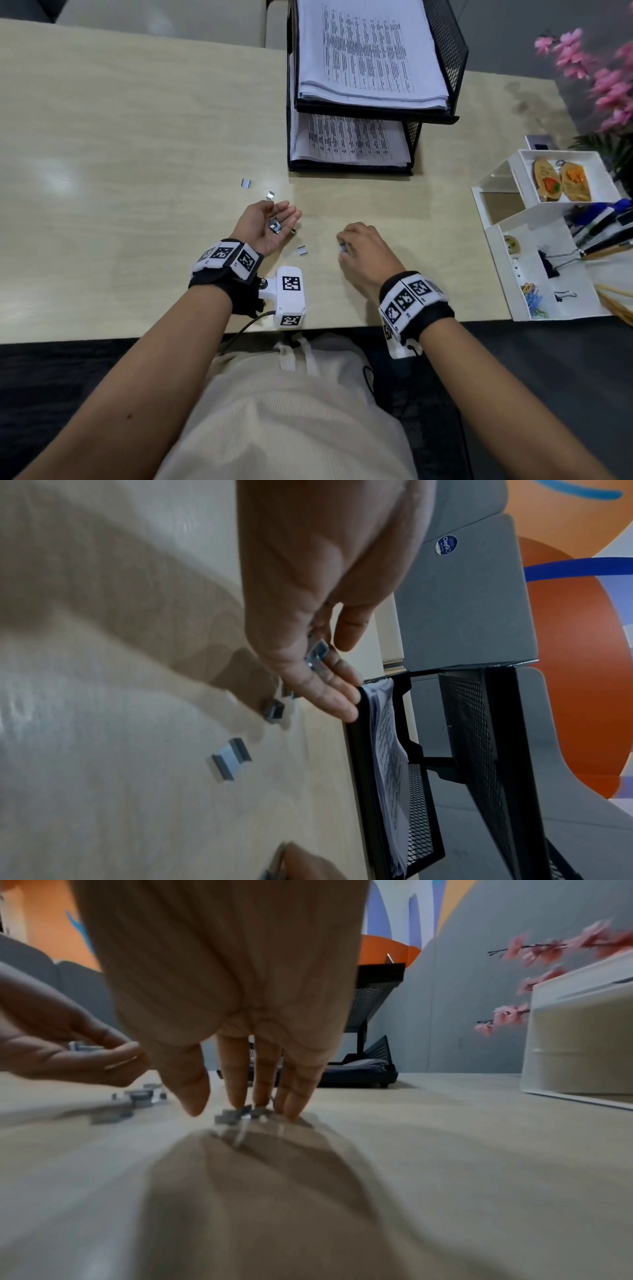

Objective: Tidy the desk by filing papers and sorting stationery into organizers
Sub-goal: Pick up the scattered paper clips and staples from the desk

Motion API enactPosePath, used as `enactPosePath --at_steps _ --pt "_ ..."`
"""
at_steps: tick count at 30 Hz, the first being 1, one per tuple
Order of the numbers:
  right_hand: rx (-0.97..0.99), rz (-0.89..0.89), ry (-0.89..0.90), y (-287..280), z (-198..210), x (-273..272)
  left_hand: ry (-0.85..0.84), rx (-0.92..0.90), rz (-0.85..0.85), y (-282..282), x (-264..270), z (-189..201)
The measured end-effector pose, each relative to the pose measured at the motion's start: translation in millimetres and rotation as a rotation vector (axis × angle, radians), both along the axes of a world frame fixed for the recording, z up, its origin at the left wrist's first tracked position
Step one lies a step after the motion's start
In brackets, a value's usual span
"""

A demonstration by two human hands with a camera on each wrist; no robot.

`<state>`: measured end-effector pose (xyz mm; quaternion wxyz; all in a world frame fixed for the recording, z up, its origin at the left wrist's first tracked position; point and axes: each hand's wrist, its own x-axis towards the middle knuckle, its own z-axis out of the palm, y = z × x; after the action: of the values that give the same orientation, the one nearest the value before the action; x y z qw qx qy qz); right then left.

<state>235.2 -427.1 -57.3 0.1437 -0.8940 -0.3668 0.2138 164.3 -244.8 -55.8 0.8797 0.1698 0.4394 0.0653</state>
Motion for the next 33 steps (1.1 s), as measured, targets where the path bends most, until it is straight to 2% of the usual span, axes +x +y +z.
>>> enactPosePath --at_steps 3,7,11,13,17,19,22,24,29,33 --pt "0.033 -0.044 -0.033 -0.9 -3.6 -10.7 -0.004 -0.012 -0.026 -4.4 1.1 -0.4" --pt "0.087 -0.136 0.015 10.8 -3.9 -11.6 -0.016 0.005 -0.064 -11.2 5.4 3.6" --pt "0.272 -0.370 0.111 22.4 11.5 -6.9 -0.003 0.020 -0.090 -14.3 5.5 1.7" --pt "0.386 -0.400 0.215 31.8 26.0 -9.0 0.009 0.021 -0.121 -16.4 4.1 -0.1" --pt "0.417 -0.263 0.320 52.9 47.7 -14.9 0.021 -0.027 -0.167 -21.4 0.6 -1.0" --pt "0.422 -0.208 0.289 60.2 51.5 -12.3 0.023 -0.061 -0.158 -20.2 -1.3 -0.5" --pt "0.450 -0.262 0.220 61.2 45.3 0.1 0.036 -0.059 -0.127 -9.5 -5.9 0.6" --pt "0.358 -0.237 0.182 58.1 34.3 1.0 0.042 -0.006 -0.103 2.2 -10.1 0.5" --pt "0.103 0.006 0.080 54.8 4.2 -29.4 0.052 0.055 0.025 23.9 -22.7 -0.7" --pt "0.030 0.023 0.036 63.3 -3.8 -30.4 0.080 0.044 0.130 30.2 -29.9 -2.5"
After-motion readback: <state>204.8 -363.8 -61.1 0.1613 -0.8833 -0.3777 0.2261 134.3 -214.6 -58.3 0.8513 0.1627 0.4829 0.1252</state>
